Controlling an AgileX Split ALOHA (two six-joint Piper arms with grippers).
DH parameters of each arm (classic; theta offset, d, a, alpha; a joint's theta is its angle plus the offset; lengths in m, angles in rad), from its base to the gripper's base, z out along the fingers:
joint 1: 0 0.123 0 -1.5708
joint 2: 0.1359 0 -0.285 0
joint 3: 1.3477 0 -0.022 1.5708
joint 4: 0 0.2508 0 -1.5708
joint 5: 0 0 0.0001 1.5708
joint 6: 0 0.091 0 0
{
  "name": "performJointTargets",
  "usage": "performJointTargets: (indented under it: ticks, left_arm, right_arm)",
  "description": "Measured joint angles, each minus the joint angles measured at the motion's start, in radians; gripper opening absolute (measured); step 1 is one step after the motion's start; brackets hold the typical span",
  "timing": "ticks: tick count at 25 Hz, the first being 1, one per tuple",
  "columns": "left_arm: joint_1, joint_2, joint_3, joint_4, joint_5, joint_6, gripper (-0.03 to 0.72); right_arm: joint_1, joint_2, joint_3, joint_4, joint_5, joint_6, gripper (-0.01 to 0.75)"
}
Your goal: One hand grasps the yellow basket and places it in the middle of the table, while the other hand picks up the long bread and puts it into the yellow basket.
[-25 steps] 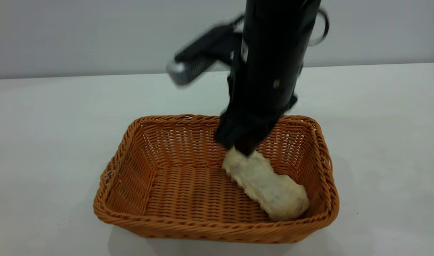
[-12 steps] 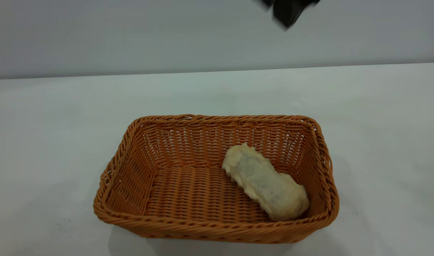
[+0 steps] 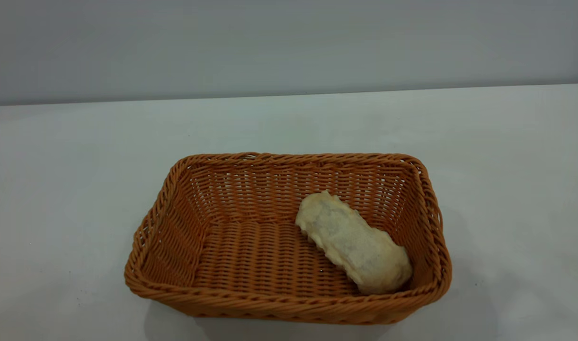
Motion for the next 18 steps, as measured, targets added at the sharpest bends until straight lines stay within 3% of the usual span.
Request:
performJointTargets:
  ticks: [7, 18]
  left_arm:
    - [0.0, 0.0, 0.013, 0.001, -0.004, -0.003, 0.584]
    - [0.0, 0.0, 0.027, 0.001, -0.01, -0.017, 0.584]
  right_arm:
    - [0.0, -0.25, 0.068, 0.034, 0.092, 0.001, 0.46]
    - [0.0, -0.759, 0.359, 0.209, 0.133, -0.027, 0.46]
